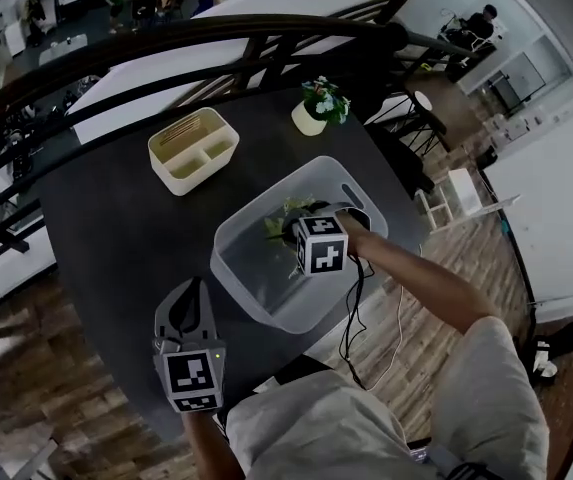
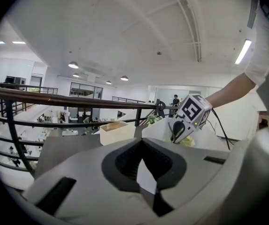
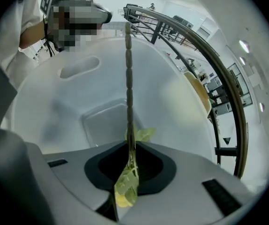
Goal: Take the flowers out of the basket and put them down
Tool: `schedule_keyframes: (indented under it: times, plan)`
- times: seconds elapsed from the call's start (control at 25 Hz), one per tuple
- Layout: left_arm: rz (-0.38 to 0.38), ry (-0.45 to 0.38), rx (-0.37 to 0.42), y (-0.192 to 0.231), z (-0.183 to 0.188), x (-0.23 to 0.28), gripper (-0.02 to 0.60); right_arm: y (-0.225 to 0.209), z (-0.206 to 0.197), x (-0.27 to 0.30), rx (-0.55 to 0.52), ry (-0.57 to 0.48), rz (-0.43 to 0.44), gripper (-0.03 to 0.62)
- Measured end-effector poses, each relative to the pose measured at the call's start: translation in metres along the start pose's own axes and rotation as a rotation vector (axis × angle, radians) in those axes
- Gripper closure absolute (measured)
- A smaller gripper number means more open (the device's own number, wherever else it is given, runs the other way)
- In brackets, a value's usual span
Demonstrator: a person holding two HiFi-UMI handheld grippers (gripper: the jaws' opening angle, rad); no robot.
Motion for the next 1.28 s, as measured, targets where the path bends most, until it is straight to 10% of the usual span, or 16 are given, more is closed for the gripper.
schedule_keyframes:
  times: [1.28]
  plan:
    - [-0.033, -0.030, 0.190, -0.092, 0.013, -0.081, 0.558, 0.058, -0.019, -0.126, 0.014, -0.056, -0.253, 0.525]
Point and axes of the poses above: the fingertips, and each gripper's own axes: x forward along the fingers, y to its left, z out of its top, the point moved 10 cm from there along -x, backward along the fingers, and after that the axes turned 6 degrees about z, right-handed, at the moved point
